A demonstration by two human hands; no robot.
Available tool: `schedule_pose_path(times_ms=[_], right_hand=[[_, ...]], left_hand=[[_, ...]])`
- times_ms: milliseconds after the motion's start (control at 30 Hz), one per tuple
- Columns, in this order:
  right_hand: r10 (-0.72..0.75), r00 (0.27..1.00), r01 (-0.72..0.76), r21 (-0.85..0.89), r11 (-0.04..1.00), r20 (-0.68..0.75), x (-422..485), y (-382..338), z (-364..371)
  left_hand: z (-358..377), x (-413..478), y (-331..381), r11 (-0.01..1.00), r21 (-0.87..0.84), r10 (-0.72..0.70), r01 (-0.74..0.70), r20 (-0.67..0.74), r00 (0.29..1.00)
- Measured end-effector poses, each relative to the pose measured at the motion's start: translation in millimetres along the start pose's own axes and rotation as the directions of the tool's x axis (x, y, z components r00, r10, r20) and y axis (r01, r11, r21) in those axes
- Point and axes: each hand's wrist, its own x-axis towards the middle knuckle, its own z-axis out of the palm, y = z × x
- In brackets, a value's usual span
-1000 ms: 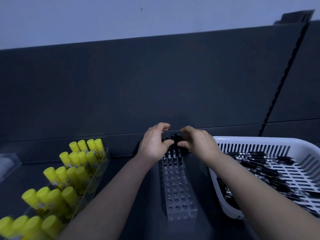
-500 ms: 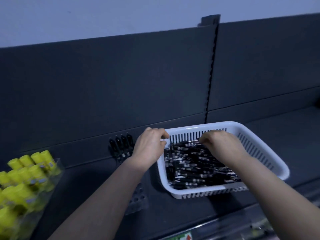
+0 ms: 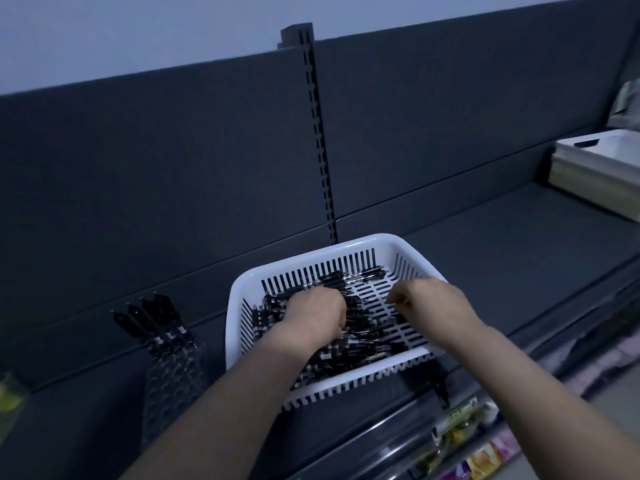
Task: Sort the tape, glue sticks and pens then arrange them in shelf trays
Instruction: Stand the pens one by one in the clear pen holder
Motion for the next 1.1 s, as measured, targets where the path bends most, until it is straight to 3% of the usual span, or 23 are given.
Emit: schedule_pose_path(times_ms=[100,200,300,367,433,533,667,800,900,1100], right_hand=[[-0.054,0.997,0.053,0.009,0.999,0.063,10,-13,2],[-0.084,0.988,0.087,-0.013,0.996,0.130,21,-29,7],[-0.077,0.979,0.087,-0.046,0.995,0.191,27,-41,15],[-0.078,0.978,0.094,-0.072,0.993,0.194,27,-44,18],[-0.085,0.985,0.091,-0.030,0.995,0.150,26,-45,14],[-0.065,0.998,0.062,0.250,0.966,0.002,26,-60,-7],[-0.156,0.963,0.247,0.490,0.836,-0.220,26,-113,-39],[-0.292,0.913,0.407,0.555,0.726,-0.286,24,-173,-44],[-0.360,0.893,0.450,0.551,0.703,-0.270,25,-207,-30],[-0.333,0.909,0.417,0.542,0.730,-0.251,25,-237,3]], left_hand=[[-5,-3,-5,0.999,-0.032,-0.007,0.004,-0.091,0.996],[-16,-11,-17,0.975,-0.223,-0.070,0.016,-0.235,0.969],[-24,-19,-29,0.869,-0.495,-0.219,-0.010,-0.401,0.889],[-27,-24,-36,0.808,-0.588,-0.290,-0.048,-0.466,0.836],[-31,-33,-43,0.785,-0.615,-0.325,-0.078,-0.515,0.793],[-40,-49,-59,0.753,-0.645,-0.382,-0.129,-0.588,0.713],[-49,-81,-94,0.726,-0.678,-0.488,-0.115,-0.625,0.609],[-51,-124,-140,0.725,-0.687,-0.582,-0.043,-0.645,0.496],[-43,-149,-175,0.730,-0.682,-0.630,0.050,-0.642,0.436],[-17,-161,-213,0.750,-0.641,-0.637,0.166,-0.630,0.444]])
